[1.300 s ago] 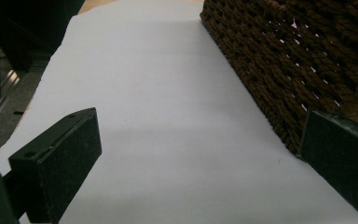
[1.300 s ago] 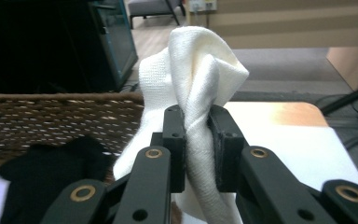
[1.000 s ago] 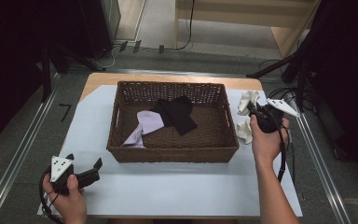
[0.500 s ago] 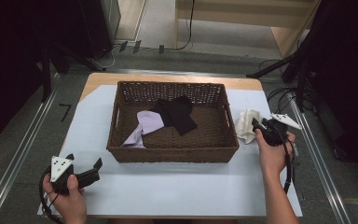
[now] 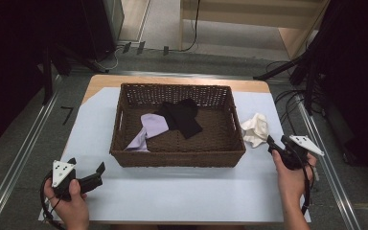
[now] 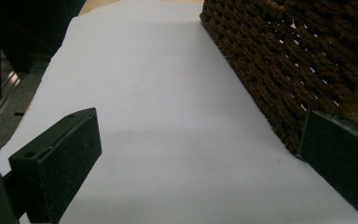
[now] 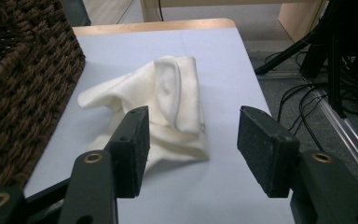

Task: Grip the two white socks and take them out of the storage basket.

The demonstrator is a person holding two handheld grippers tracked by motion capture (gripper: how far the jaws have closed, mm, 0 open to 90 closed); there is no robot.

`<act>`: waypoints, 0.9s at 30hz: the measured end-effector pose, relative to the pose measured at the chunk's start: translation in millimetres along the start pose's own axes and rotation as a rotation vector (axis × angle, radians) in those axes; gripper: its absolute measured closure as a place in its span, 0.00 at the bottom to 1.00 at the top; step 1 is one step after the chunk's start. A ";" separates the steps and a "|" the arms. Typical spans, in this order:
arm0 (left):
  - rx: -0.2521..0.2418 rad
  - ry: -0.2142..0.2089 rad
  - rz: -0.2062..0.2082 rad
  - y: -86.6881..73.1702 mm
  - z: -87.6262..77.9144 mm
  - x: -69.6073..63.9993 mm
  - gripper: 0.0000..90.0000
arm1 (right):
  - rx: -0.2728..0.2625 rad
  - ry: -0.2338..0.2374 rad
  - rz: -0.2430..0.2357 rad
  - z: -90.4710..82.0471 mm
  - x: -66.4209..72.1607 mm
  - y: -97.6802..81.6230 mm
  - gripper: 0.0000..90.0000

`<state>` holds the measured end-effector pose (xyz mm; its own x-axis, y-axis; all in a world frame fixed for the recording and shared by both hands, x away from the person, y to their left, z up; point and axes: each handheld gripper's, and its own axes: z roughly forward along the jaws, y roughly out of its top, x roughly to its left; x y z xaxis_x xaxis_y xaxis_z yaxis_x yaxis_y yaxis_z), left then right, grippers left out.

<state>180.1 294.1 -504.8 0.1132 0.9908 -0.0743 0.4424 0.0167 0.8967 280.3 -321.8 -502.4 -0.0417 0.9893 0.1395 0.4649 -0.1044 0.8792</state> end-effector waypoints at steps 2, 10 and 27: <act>0.001 0.001 -0.001 0.0 -0.2 -0.2 0.00 | -0.007 -0.001 -0.014 -5.2 -4.8 -4.9 0.48; 0.000 -0.001 0.007 0.0 -0.5 -0.3 0.00 | -0.014 -0.008 -0.004 -24.2 -22.6 -26.1 0.47; -0.003 0.002 0.007 -0.2 -0.8 -0.7 0.00 | -0.022 -0.001 0.006 -65.1 -50.1 -50.8 0.39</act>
<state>179.3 293.5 -504.5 0.1140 0.9912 -0.0673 0.4393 0.0105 0.8983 201.2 -372.7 -524.4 -0.0380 0.9888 0.1443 0.4452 -0.1125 0.8883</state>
